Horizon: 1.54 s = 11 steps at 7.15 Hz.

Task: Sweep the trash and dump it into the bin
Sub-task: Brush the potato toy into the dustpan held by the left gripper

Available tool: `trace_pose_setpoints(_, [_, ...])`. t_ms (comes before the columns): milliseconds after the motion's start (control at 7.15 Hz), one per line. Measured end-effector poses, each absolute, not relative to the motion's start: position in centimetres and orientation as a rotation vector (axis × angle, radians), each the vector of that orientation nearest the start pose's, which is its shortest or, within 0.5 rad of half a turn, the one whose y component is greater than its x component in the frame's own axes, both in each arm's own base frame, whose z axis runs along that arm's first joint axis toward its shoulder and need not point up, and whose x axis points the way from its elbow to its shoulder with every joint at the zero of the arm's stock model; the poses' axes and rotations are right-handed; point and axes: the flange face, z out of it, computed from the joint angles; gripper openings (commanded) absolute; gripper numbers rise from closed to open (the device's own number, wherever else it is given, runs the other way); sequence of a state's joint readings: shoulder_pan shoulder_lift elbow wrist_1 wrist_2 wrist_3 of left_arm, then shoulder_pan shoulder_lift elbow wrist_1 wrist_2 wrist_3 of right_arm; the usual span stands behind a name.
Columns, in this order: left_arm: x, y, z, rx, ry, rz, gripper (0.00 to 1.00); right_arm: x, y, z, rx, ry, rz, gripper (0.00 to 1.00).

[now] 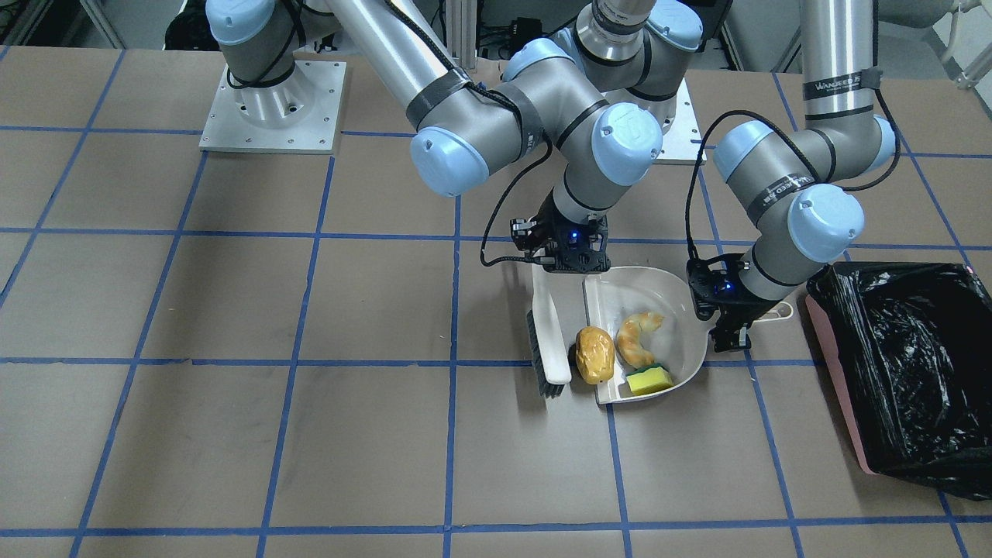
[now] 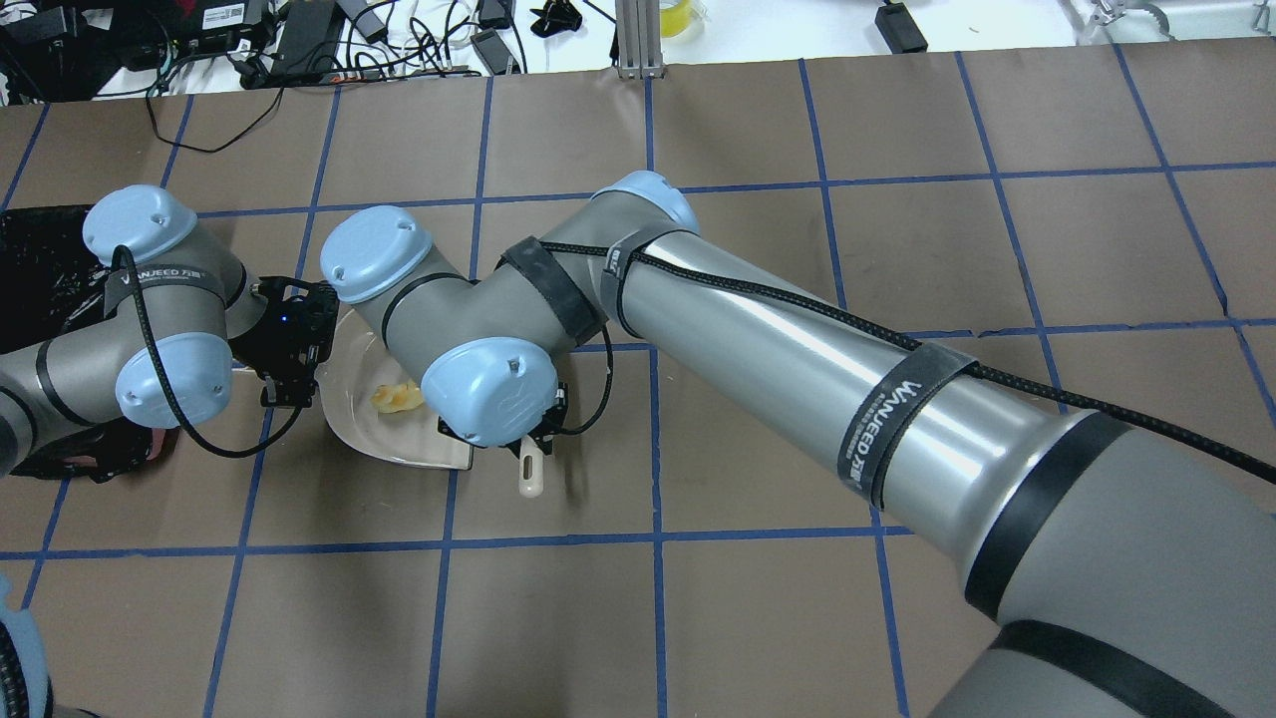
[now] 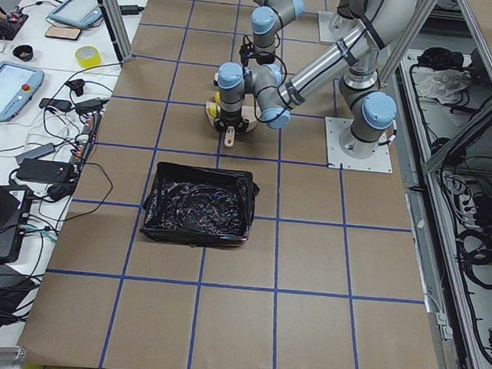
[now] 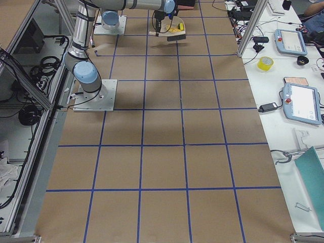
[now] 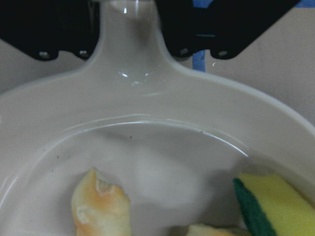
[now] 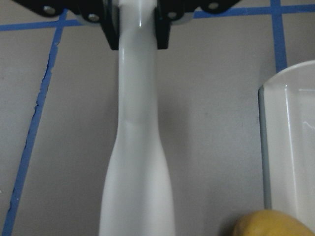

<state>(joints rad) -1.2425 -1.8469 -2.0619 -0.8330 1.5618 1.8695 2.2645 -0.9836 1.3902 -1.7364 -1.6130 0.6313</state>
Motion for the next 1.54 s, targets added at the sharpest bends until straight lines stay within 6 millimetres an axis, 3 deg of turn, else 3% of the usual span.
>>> trace_pose_setpoints(419, [3.2,-51.1,19.7,2.205,2.282,0.005,0.0,53.0,-45.5,21.5,-0.115,3.319,0.25,0.0])
trace_pose_setpoints(839, [3.2,-51.1,19.7,2.203,2.284,0.003,0.0,55.1,-47.2,20.9,-0.107,3.3,0.21,0.0])
trace_pose_setpoints(1538, [3.1,-51.1,19.8,2.201,2.286,0.001,0.0,59.8,-43.5,22.6,-0.007,3.245,0.212,0.0])
